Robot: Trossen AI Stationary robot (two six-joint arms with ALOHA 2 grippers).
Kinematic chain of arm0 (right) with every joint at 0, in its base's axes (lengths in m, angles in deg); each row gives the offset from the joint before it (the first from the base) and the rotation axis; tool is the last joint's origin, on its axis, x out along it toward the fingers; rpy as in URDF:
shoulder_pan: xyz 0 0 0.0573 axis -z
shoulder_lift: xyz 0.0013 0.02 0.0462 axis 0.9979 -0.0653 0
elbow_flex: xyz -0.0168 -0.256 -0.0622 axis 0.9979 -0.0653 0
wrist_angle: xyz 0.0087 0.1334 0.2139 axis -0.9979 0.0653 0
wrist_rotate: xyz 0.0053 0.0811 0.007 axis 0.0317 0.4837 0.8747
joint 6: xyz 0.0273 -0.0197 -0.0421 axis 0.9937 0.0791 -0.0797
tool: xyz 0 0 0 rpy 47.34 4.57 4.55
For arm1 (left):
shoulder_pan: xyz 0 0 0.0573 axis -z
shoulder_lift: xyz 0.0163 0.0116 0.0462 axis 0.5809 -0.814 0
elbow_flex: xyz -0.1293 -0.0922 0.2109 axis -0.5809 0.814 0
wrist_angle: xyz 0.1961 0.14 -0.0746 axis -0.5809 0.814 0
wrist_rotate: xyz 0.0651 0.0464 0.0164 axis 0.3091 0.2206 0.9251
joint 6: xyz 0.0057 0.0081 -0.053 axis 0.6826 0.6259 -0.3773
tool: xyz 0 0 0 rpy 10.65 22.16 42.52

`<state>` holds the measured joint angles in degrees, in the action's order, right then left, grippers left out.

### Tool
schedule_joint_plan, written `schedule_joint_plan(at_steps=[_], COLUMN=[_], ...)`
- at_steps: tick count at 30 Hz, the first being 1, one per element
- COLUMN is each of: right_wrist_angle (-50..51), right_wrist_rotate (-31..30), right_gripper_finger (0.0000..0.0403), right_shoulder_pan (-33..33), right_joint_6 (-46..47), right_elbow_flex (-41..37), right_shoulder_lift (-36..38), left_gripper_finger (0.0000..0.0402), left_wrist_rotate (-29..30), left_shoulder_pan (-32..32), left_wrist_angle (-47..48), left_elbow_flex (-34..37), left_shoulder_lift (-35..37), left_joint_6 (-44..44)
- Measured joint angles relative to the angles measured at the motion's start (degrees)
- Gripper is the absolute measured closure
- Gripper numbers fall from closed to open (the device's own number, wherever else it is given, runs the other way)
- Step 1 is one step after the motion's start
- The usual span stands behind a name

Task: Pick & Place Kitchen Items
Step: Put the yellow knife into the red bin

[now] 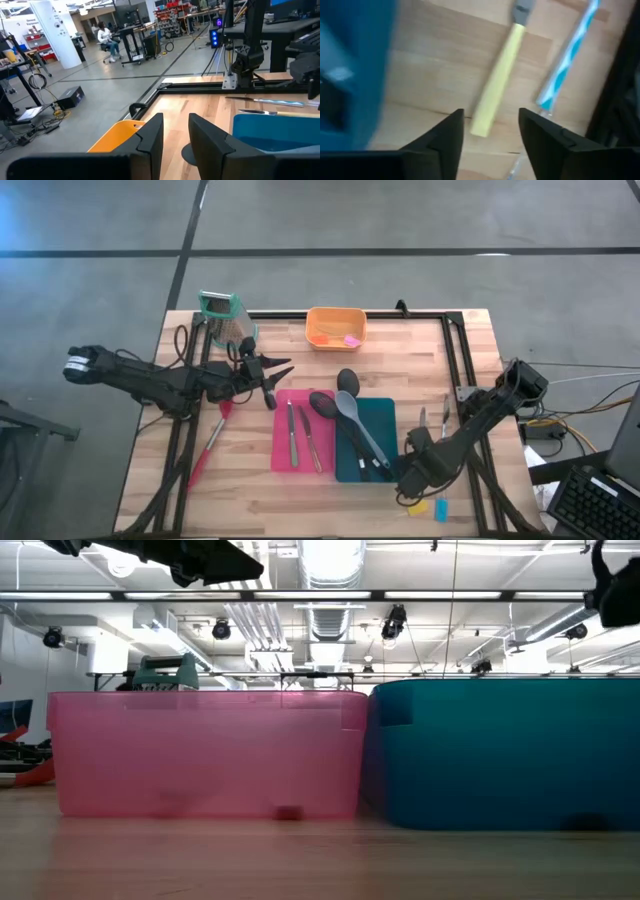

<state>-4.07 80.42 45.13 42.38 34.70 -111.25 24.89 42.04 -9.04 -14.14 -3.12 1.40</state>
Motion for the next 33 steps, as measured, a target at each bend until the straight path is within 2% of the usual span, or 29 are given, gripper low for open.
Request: schedule_joint_plan(at_steps=[5,10,14,20,28,33], right_wrist_angle=[-4.4,-15.0,-21.2,-23.5,-23.9,-23.6], right_wrist_rotate=[3.5,3.9,4.5,4.8,4.6,4.4], right_gripper_finger=[0.0185,0.0184,0.0203,0.0244,0.0343,0.0343], right_shoulder_pan=[0.0,0.0,0.1,0.2,-0.2,-0.2], right_joint_6=[0.2,0.2,0.5,1.2,1.2,1.2], right_elbow_flex=[-4.6,-9.7,-13.7,-15.9,-15.8,-15.7], right_shoulder_lift=[0.0,0.0,0.4,0.5,0.4,0.3], left_gripper_finger=[0.0307,0.0305,0.0307,0.0305,0.0305,0.0307], left_wrist_rotate=[0.0,0.0,0.0,0.0,0.0,0.0], left_shoulder_pan=[0.0,0.0,0.0,0.0,0.0,0.0], left_wrist_angle=[0.6,0.7,0.7,0.8,1.3,2.0], left_elbow_flex=[0.0,0.0,0.0,0.0,0.0,0.0], left_shoulder_lift=[0.0,0.0,0.0,0.0,0.0,-0.1], left_joint_6=[-0.5,-0.5,-0.7,-0.9,-0.9,-0.9])
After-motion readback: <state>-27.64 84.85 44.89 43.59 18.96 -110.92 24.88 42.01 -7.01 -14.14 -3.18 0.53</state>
